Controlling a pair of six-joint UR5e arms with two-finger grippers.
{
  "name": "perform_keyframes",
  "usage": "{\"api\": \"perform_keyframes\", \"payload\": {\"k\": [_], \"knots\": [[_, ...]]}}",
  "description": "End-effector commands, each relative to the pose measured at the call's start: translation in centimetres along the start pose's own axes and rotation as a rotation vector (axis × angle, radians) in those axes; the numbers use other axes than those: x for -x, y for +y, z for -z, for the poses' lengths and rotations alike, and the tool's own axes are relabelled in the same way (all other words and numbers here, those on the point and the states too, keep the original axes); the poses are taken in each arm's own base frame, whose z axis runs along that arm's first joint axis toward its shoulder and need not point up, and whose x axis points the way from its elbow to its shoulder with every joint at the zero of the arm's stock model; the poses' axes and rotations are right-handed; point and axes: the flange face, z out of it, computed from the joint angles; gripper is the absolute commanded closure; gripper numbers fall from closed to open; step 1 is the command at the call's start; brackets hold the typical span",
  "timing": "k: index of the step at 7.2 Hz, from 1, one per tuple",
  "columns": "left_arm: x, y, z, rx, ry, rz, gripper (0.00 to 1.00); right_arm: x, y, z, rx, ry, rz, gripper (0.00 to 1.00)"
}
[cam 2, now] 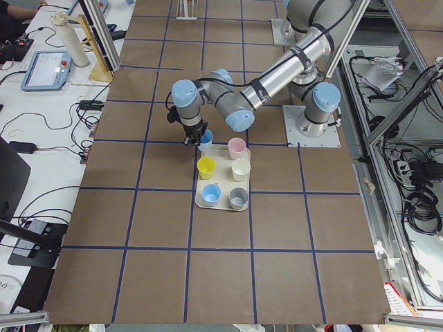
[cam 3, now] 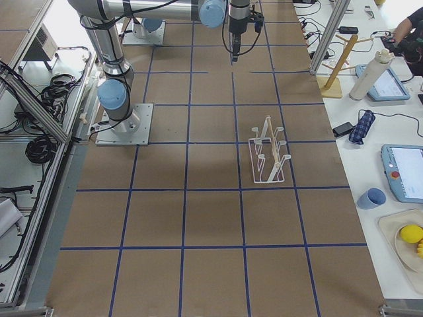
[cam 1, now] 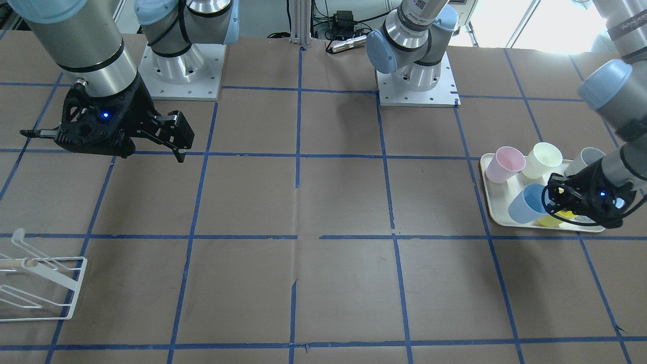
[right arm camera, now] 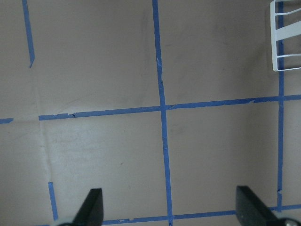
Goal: Transfer IKEA cup to right arm and place on rack
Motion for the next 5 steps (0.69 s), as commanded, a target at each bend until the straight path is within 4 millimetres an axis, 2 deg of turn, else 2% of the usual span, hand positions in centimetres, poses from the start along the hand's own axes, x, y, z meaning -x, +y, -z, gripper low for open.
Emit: {"api": "perform_keyframes", "payload": {"k": [1, 2, 3, 4, 5], "knots": [[-4.9, -6.1, 8.2, -0.053, 0.171, 0.029, 1.00, -0.5, -0.2, 0.0, 0.006, -0.008, -0.011, 0.00], [-9.0, -9.9, 10.7, -0.066, 0.224, 0.088, 1.00, -0.9, -0.3, 0.1, 0.003, -0.010, -0.017, 0.00], [-12.8, -13.1, 11.5, -0.142, 0.334, 0.164, 1.00, -0.9, -0.2, 0.1, 0.033, -0.067, -0.030, 0.00], [-15.9, -15.9, 12.4, -0.197, 0.437, 0.304, 1.00, -2.0, -0.3, 0.5, 0.035, -0.078, -0.054, 0.00], [-18.8, -18.7, 10.3, -0.200, 0.563, 0.356, 1.00, -2.8, -0.3, 0.8, 0.040, -0.109, -0.074, 0.00]]}}
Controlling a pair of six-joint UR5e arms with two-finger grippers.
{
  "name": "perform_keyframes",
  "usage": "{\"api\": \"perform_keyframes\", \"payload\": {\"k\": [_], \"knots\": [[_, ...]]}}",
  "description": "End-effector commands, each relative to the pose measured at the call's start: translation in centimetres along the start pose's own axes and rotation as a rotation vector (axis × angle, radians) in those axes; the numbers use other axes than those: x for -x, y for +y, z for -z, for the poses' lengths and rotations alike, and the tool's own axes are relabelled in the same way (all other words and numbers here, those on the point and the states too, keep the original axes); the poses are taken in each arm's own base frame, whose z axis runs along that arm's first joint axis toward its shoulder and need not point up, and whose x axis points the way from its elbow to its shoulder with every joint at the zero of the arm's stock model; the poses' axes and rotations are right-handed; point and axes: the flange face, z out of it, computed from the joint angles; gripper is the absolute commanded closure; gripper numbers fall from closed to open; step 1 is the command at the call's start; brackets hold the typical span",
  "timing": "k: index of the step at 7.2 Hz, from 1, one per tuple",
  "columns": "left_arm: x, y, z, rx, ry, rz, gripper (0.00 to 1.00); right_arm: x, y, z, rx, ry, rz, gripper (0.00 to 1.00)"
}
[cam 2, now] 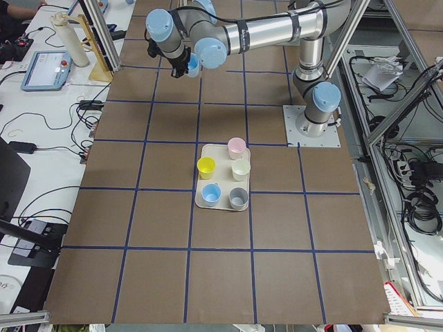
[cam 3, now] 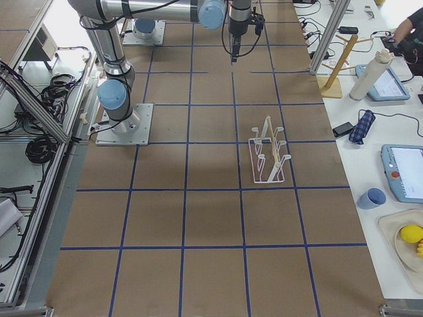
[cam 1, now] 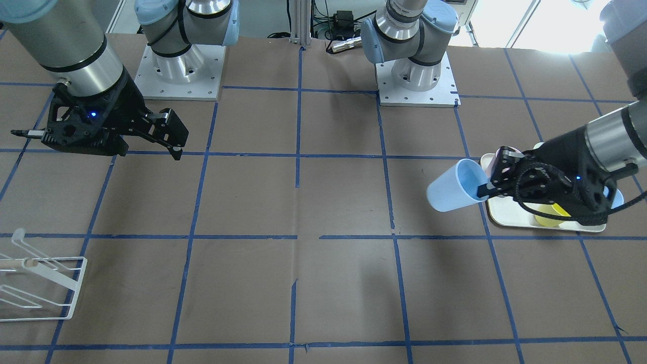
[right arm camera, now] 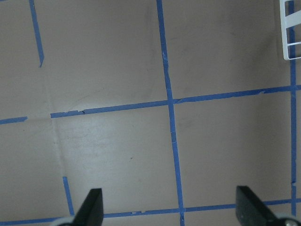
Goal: Transfer IKEA cup to right arm and place on rack
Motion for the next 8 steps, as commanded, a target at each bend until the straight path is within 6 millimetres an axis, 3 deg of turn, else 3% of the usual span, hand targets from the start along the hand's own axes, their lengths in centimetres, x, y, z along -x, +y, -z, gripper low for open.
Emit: {"api": "perform_keyframes", "payload": {"k": [1, 2, 3, 4, 5, 6, 8], "knots": [[-5.4, -3.1, -5.7, -0.065, 0.323, 0.193, 1.00, -3.0, -0.6, 0.9, 0.020, -0.129, -0.072, 0.00], [-6.9, -4.1, -7.1, -0.115, 0.564, 0.402, 1.00, -4.4, -1.1, 0.7, 0.024, -0.220, -0.075, 0.00], [-7.9, -4.3, -7.8, -0.147, 0.710, 0.460, 1.00, -5.8, -1.8, 1.0, 0.023, -0.339, -0.129, 0.00], [-10.3, -3.8, -10.2, -0.134, 0.801, 0.467, 1.00, -7.2, -1.9, 1.0, 0.066, -0.463, -0.203, 0.00], [-12.9, -3.7, -12.6, -0.142, 0.935, 0.475, 1.00, -7.3, -1.7, 1.2, 0.108, -0.566, -0.259, 0.00], [-14.8, -3.8, -14.9, -0.151, 0.998, 0.433, 1.00, -6.2, -1.9, 1.6, 0.122, -0.692, -0.289, 0.00], [-18.3, -3.8, -17.5, -0.166, 1.145, 0.421, 1.00, -4.9, -3.2, 1.2, 0.173, -0.890, -0.375, 0.00]]}}
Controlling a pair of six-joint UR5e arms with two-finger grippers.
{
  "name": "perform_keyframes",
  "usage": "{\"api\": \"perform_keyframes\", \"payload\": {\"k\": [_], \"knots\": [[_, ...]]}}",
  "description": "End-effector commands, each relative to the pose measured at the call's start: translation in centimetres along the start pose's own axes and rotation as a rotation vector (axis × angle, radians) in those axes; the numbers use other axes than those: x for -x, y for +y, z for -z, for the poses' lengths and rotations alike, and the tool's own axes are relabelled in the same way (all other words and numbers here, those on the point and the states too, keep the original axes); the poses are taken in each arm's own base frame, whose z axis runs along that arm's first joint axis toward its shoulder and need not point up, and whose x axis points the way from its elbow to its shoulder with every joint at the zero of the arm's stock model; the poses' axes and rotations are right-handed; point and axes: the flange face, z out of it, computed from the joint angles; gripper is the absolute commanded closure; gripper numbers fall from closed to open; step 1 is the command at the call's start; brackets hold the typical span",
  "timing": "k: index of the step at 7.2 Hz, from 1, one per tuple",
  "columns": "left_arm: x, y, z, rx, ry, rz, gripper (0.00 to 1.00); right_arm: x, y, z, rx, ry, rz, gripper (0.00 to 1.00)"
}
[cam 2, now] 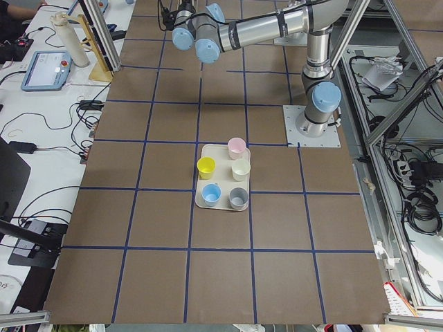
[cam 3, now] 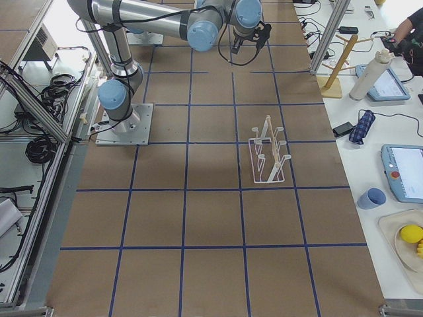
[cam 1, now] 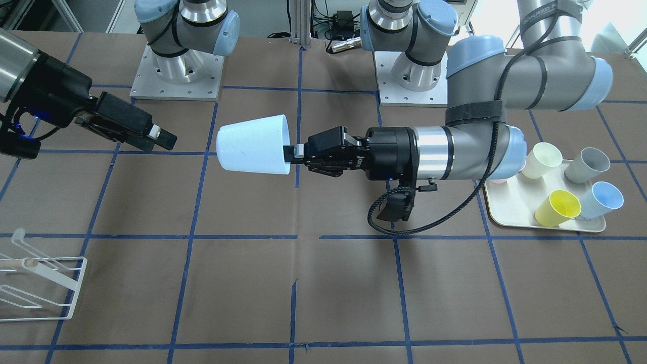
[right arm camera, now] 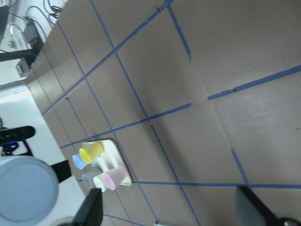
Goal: Transfer IKEA cup to right arm and place on rack
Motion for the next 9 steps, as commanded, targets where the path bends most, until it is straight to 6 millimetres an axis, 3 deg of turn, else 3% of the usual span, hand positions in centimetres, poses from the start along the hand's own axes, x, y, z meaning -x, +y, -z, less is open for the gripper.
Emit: {"api": "perform_keyframes", "payload": {"k": [1, 3, 5, 9], "knots": [[1.5, 1.0, -3.1, 0.021, 0.093, -0.007, 1.00, 1.0, -0.8, -0.6, 0.056, -0.189, -0.158, 0.00], [2.4, 2.6, -3.0, 0.022, 0.086, -0.006, 1.00, 1.5, -0.6, -0.1, 0.087, -0.214, -0.381, 0.00], [2.7, 2.8, -3.0, 0.024, 0.087, -0.029, 1.00, 1.8, -0.5, -0.1, 0.105, -0.211, -0.545, 0.00], [3.6, 3.1, -3.1, 0.026, 0.086, -0.020, 1.00, 3.6, 1.0, -2.4, 0.169, -0.224, -0.555, 0.00]]}}
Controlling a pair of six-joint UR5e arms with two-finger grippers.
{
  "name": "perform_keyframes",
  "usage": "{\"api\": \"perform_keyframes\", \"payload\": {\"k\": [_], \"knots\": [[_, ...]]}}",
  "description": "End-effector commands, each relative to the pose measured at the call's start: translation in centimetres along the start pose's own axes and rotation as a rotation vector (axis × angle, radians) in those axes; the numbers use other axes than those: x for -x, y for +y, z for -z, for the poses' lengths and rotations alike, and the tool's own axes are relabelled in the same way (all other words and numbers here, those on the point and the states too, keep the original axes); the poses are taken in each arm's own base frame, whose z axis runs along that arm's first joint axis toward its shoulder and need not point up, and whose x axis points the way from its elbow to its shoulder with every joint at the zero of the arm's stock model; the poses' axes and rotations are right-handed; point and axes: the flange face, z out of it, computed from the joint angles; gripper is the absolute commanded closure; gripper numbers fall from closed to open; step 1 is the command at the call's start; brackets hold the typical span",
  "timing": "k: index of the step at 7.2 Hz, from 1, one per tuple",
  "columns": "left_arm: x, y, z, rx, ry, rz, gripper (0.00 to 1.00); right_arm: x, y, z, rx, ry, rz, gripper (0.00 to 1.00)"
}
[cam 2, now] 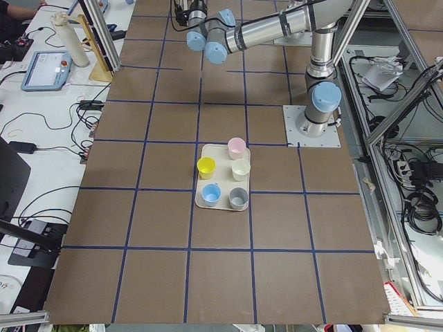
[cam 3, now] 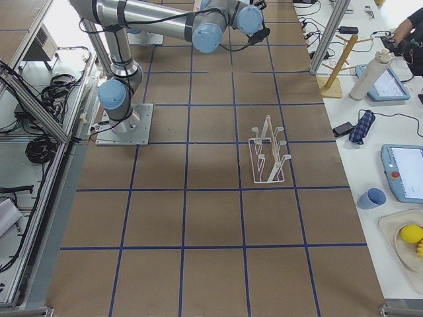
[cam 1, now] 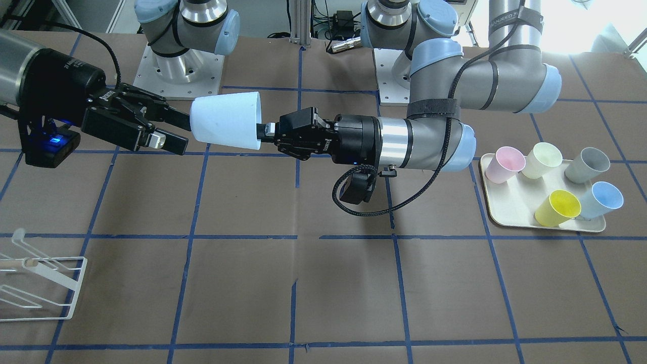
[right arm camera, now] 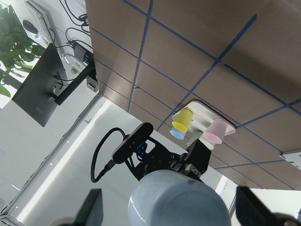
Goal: Transfer IKEA cup to right arm and place on rack
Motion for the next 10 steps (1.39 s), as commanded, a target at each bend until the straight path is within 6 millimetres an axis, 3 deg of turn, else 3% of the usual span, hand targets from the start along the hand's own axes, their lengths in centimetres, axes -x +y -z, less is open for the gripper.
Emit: {"api": "perform_keyframes", "payload": {"k": [1, 4, 5, 6, 7, 8, 9, 10], "knots": [[0.60, 0.04, 0.06, 0.000, 0.000, 0.005, 1.00, -0.14, 0.68, -1.77, 0.019, 0.029, 0.012, 0.00], [0.58, -0.04, 0.05, 0.000, 0.000, 0.004, 1.00, -0.22, 0.69, -2.33, 0.023, 0.037, 0.015, 0.00], [0.73, -0.13, 0.06, 0.000, 0.000, 0.007, 1.00, -0.18, 0.72, -2.30, 0.023, 0.037, 0.013, 0.23], [0.81, -0.17, 0.07, -0.001, 0.000, 0.008, 1.00, -0.13, 0.77, -2.27, 0.023, 0.037, 0.016, 0.59], [0.66, -0.08, 0.06, 0.000, 0.000, 0.007, 1.00, -0.10, 0.69, -2.29, 0.022, 0.036, 0.017, 0.67], [0.67, -0.14, 0.06, 0.000, -0.001, 0.019, 0.88, -0.05, 0.73, -2.26, 0.022, 0.036, 0.019, 0.67], [0.89, -0.28, 0.08, -0.001, 0.000, 0.025, 0.19, 0.18, 0.77, -2.07, 0.018, 0.032, 0.025, 0.67], [0.57, -0.17, 0.21, -0.003, 0.000, 0.027, 0.18, 0.21, 0.80, -2.04, 0.016, 0.034, 0.025, 0.67]]}}
